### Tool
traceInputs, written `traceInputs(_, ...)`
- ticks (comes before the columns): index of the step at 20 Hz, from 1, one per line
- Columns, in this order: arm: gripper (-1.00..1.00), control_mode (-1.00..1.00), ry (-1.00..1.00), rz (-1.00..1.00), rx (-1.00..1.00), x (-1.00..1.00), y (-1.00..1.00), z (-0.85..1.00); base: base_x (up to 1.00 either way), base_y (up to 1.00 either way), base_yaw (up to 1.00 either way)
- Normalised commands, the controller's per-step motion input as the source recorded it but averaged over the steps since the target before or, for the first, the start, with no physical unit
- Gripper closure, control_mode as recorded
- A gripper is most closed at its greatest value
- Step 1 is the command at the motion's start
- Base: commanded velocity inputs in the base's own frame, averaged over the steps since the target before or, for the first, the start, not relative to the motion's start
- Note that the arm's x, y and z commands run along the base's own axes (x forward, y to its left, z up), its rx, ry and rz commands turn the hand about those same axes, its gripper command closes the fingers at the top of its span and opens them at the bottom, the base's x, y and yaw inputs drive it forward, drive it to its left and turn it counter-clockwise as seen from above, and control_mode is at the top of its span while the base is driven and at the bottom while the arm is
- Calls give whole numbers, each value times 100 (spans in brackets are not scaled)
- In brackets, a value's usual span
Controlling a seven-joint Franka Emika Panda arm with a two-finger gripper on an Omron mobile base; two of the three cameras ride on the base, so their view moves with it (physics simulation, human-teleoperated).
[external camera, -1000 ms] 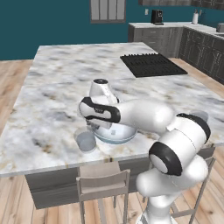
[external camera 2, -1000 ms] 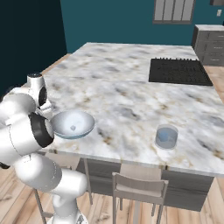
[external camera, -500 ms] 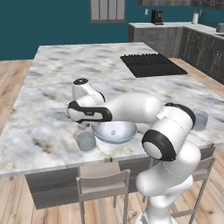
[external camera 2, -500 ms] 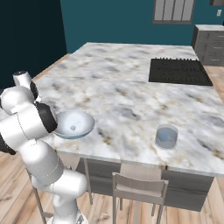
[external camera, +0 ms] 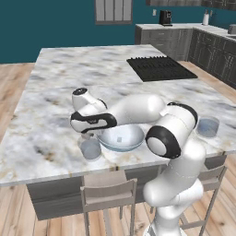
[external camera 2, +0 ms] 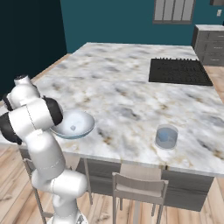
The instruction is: There are four ice cubes in the ice bowl. Place two ice cubes in each glass of water.
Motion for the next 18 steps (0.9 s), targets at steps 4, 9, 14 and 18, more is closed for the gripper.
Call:
traceInputs(4, 100, -100, 0, 0, -4, 1, 11, -4, 0, 0, 0)
traceInputs(9, 100, -100, 4, 0, -9, 16, 17, -12, 0, 0, 0)
traceInputs(14, 100, -100, 3, 0, -9, 17, 2, -21, 0, 0, 0)
traceInputs(18, 100, -100, 0, 0, -6, 16, 11, -4, 0, 0, 0)
